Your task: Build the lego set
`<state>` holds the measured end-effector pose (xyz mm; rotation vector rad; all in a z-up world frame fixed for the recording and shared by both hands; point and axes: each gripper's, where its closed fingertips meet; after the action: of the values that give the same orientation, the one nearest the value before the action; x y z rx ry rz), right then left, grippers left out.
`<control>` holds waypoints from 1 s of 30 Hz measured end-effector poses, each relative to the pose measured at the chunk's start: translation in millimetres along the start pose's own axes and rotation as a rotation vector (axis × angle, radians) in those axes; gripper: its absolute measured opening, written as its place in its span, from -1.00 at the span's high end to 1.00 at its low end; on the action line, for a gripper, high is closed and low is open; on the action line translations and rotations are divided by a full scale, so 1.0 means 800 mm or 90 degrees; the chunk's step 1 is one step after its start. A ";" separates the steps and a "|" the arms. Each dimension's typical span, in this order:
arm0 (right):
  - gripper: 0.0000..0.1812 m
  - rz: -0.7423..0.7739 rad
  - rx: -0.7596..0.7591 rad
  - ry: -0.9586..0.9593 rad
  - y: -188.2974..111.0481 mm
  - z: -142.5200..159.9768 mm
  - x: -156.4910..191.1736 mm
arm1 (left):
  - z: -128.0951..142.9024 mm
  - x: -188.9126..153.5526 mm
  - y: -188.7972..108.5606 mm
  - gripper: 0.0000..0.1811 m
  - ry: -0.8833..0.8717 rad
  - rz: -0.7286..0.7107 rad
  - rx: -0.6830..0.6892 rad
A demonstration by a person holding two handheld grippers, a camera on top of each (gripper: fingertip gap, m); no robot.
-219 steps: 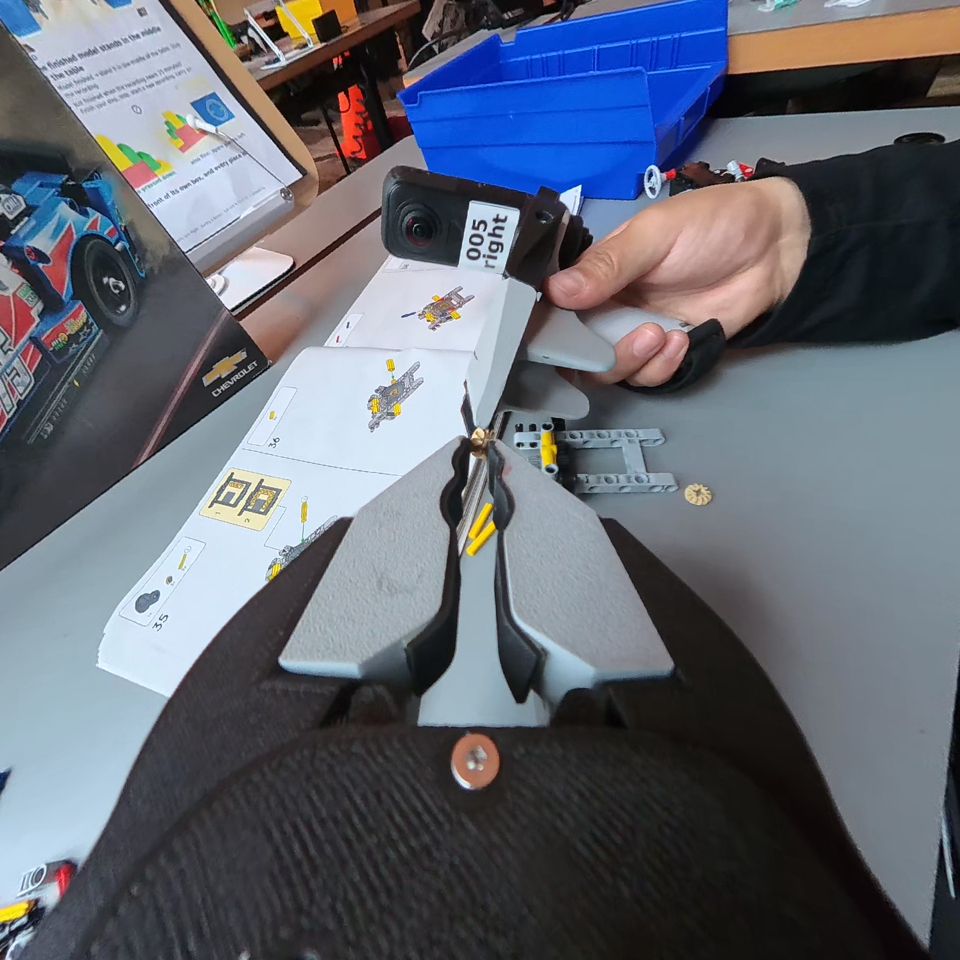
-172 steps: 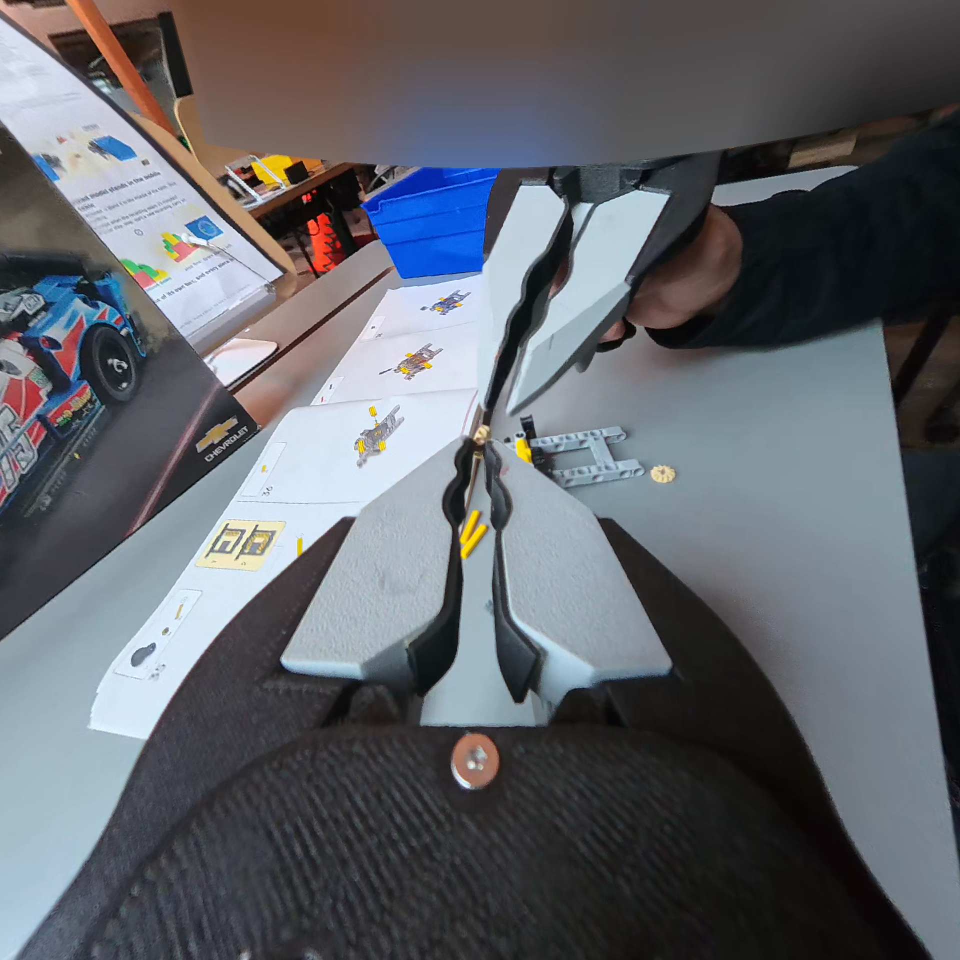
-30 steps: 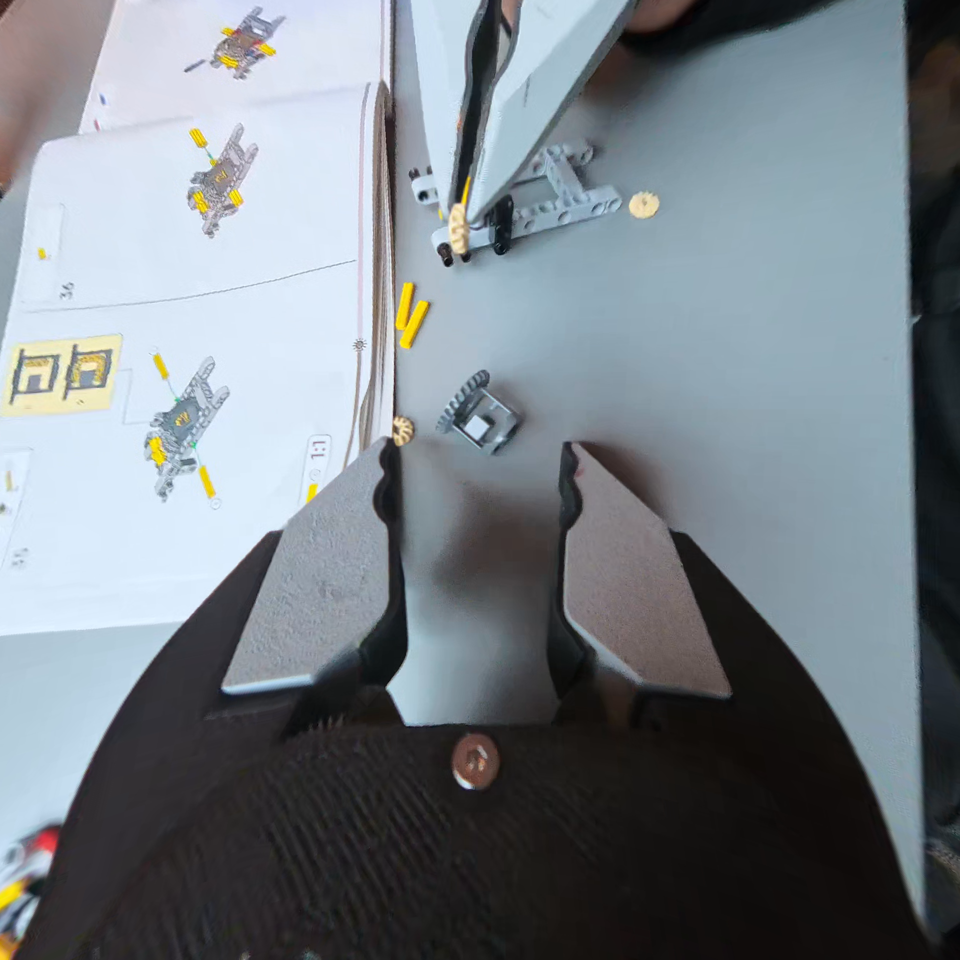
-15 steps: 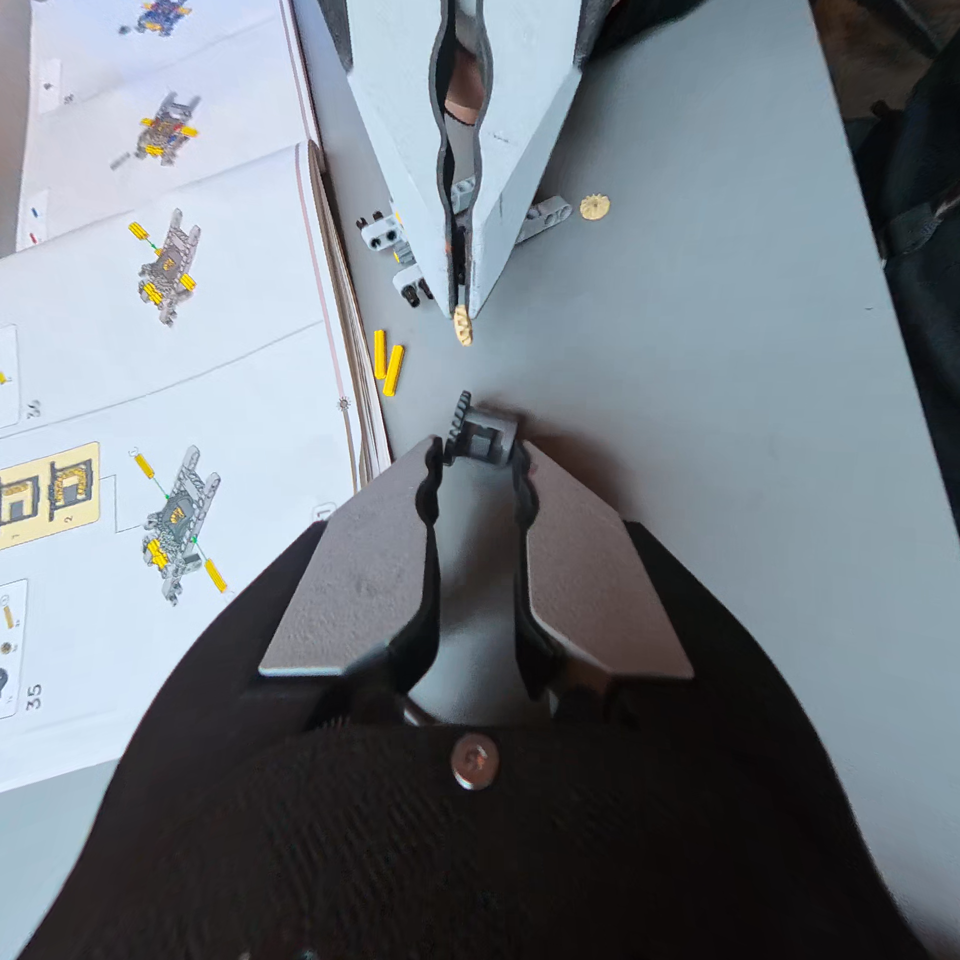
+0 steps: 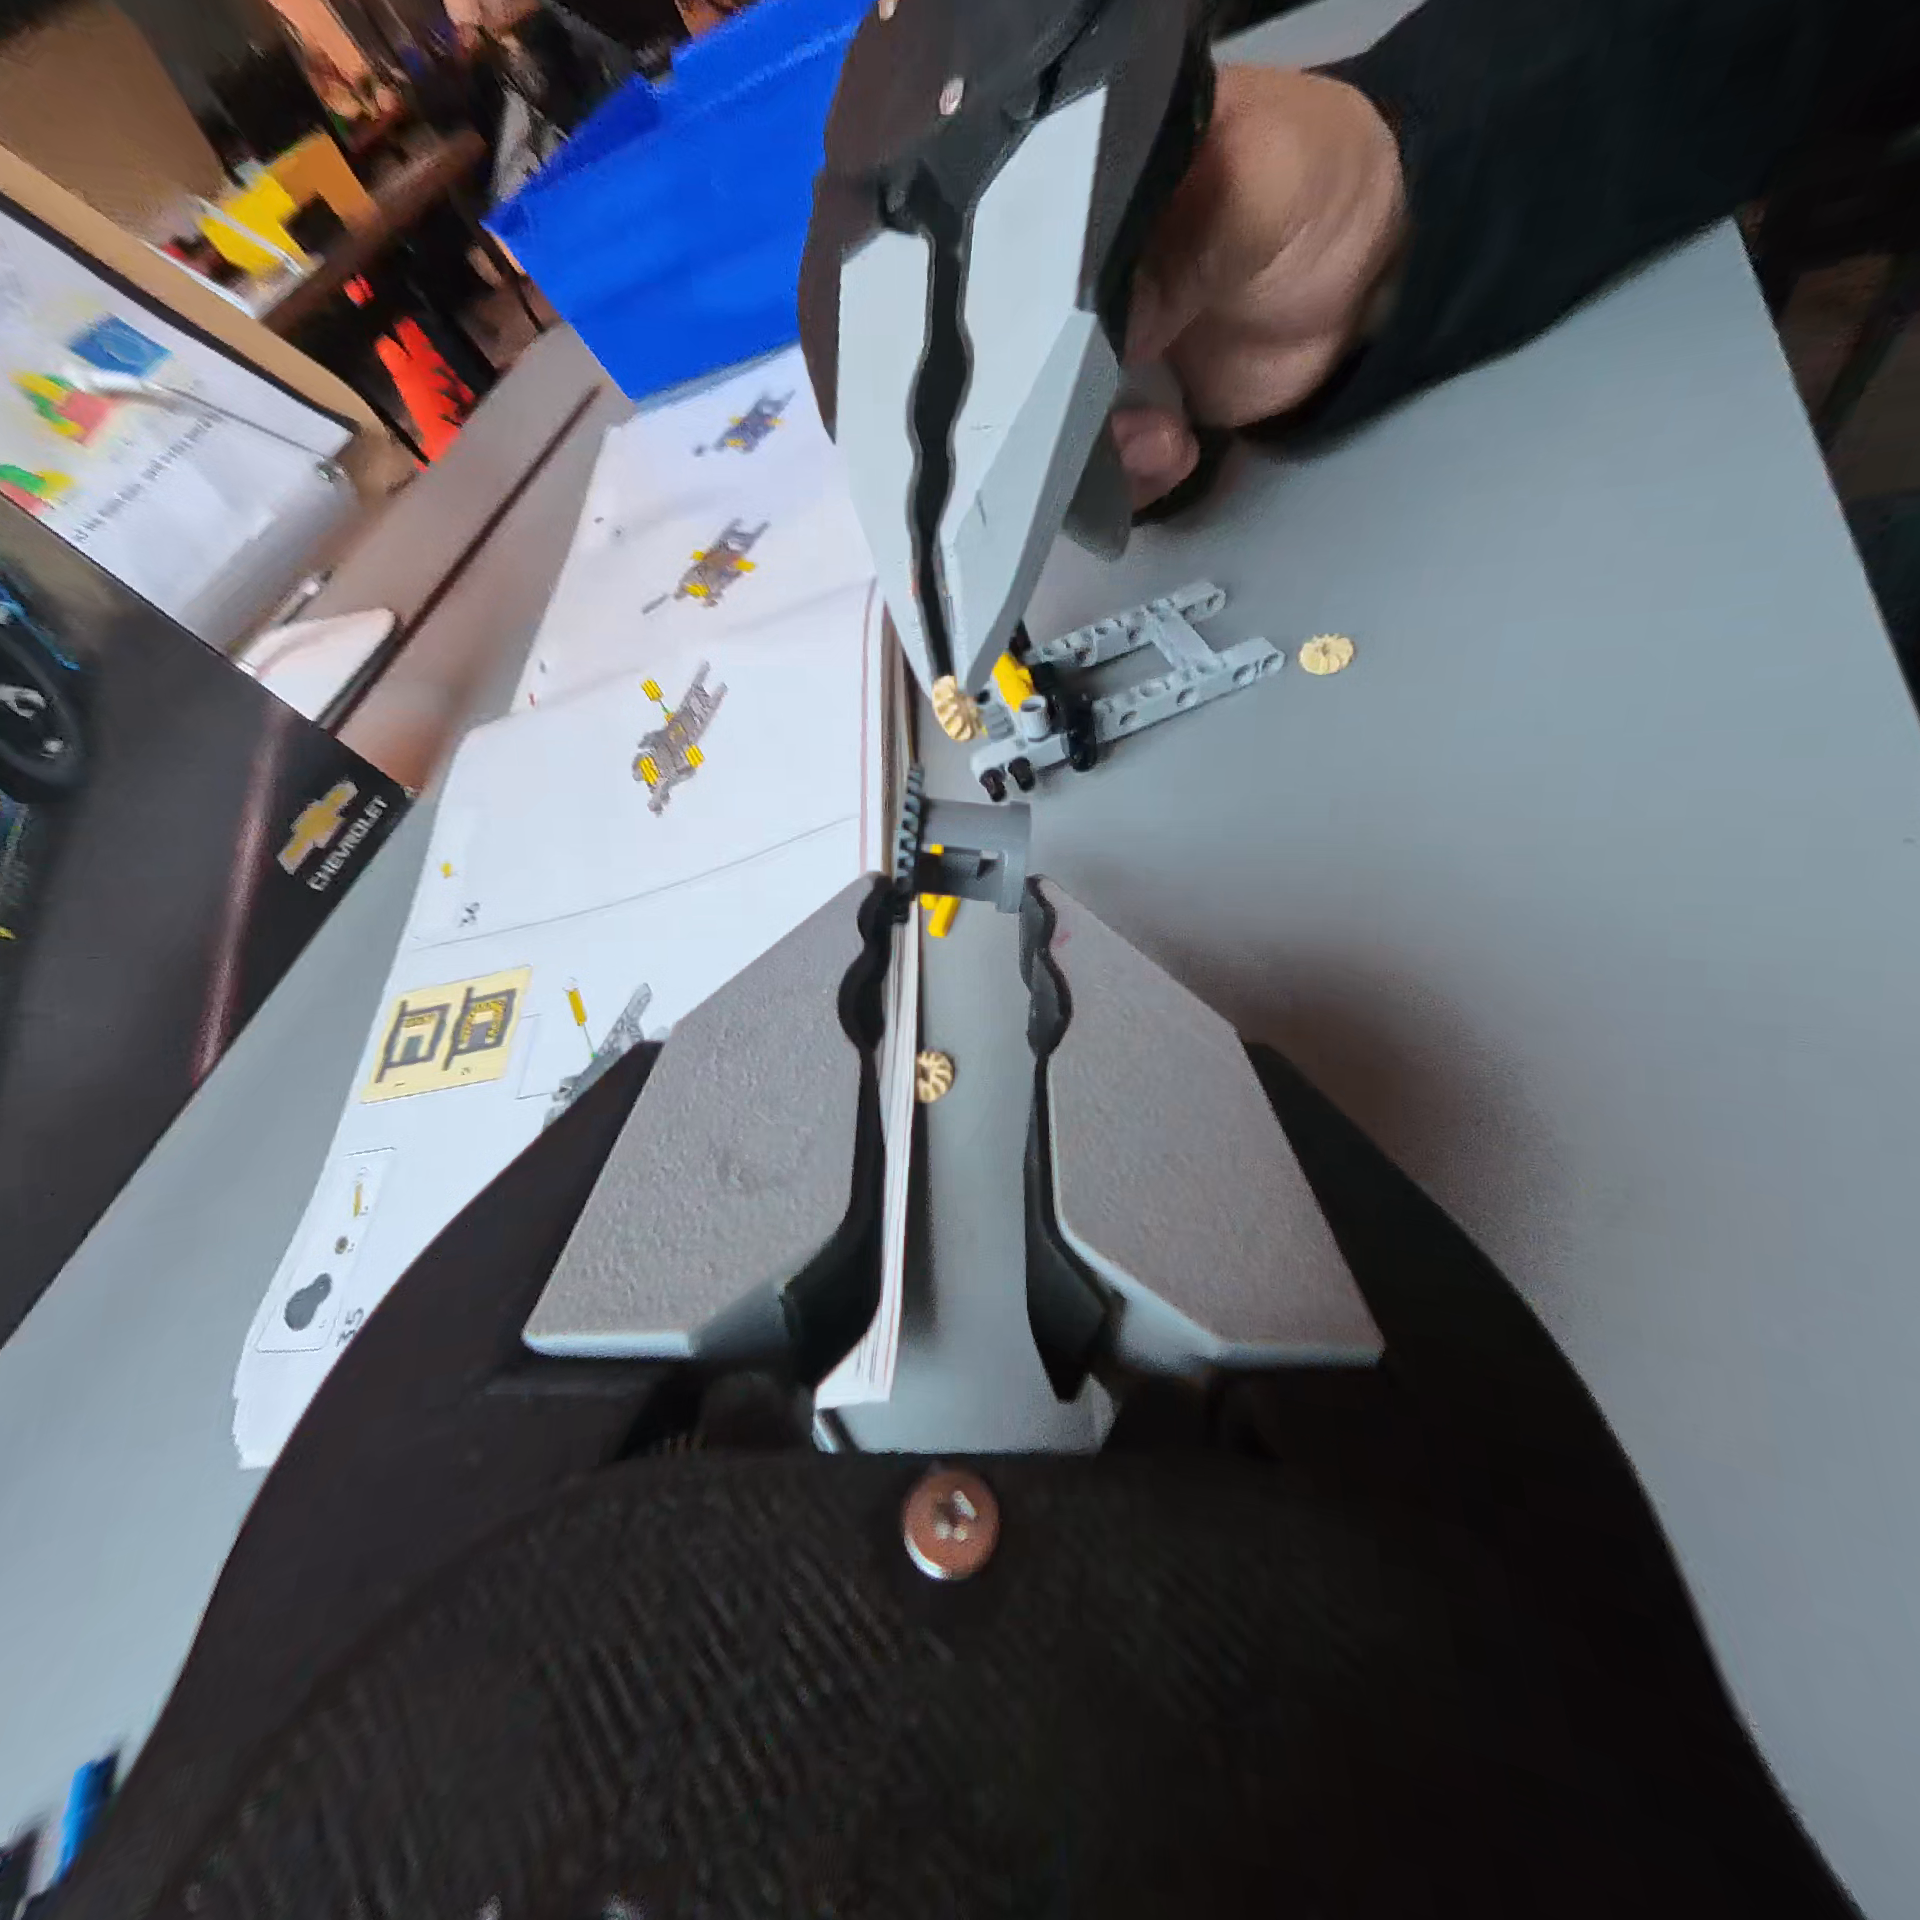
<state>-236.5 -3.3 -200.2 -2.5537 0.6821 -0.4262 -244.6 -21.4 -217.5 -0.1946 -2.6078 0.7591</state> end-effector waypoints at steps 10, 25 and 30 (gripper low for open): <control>1.00 -0.154 -0.091 0.127 -0.021 -0.022 0.013 | -0.035 0.006 -0.018 0.76 0.003 -0.066 -0.121; 1.00 -0.161 -0.075 0.123 -0.015 -0.019 0.018 | -0.029 0.009 -0.009 0.76 0.067 -0.126 -0.086; 1.00 -0.160 -0.072 0.130 -0.013 -0.016 0.014 | -0.025 0.018 -0.014 0.76 0.057 -0.134 -0.087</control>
<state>-228.6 -5.9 -182.0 -2.7391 0.4668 -0.7606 -249.4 -17.8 -191.5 0.0081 -2.5443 0.4890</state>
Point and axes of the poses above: each gripper's, where its closed fingertips meet, y out along the fingers, z out of its underside, x = y × z across the jaws, and after that the axes turned 10 degrees about x, right-handed
